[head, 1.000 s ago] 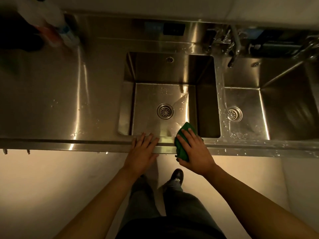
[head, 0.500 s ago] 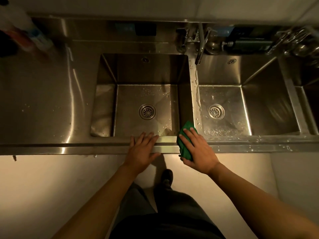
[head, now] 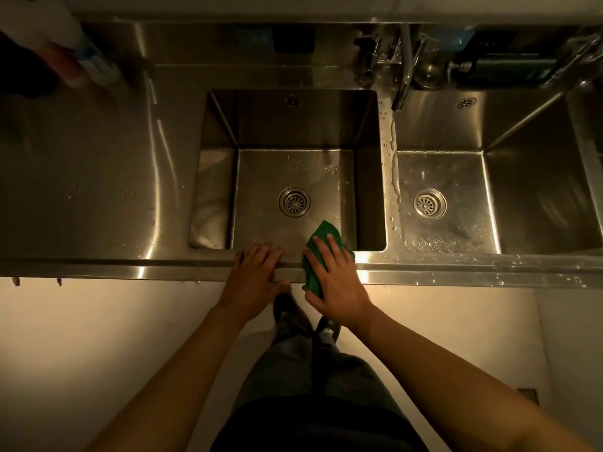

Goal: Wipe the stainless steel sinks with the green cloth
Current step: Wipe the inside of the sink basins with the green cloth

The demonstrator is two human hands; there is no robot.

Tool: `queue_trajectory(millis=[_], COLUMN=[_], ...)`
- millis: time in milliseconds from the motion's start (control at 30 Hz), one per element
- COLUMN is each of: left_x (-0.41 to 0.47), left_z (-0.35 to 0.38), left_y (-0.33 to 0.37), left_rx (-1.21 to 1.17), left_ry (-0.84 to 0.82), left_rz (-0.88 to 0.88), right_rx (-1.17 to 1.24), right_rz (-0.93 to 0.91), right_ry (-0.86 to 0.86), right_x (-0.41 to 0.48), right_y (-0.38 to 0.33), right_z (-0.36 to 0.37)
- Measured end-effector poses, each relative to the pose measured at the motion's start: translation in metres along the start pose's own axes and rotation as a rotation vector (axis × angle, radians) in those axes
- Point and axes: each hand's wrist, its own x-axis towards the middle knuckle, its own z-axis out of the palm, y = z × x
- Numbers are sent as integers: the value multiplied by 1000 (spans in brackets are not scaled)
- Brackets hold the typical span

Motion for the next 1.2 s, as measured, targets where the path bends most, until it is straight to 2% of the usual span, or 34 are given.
queue_trajectory(millis=[133,267,367,500,667,900,1200], left_x=[-1,9,23,42,57,71,72], left_z=[-4,-8,-13,-19,-20,1,23], left_y=[-19,-19,-12,6,43,81,91], left_rx=[-17,-56,-128,-154,-168,-100,-9], left_ry=[-8,30,29,-4,-57,-94,-133], left_rz=[-30,23,54,136,226,310,184], right_rx=[45,110,153,162,122,18,46], right_rz=[-65,-34,26,102,350,628,626], right_ry=[-14,-4,27,206,335,214,191], right_x=[12,6,2,-13,-46,-55,-35], right_y=[-14,-17,-18,-4,28,60,71], right_z=[-2,-15,-29,-46,-58,-35,-18])
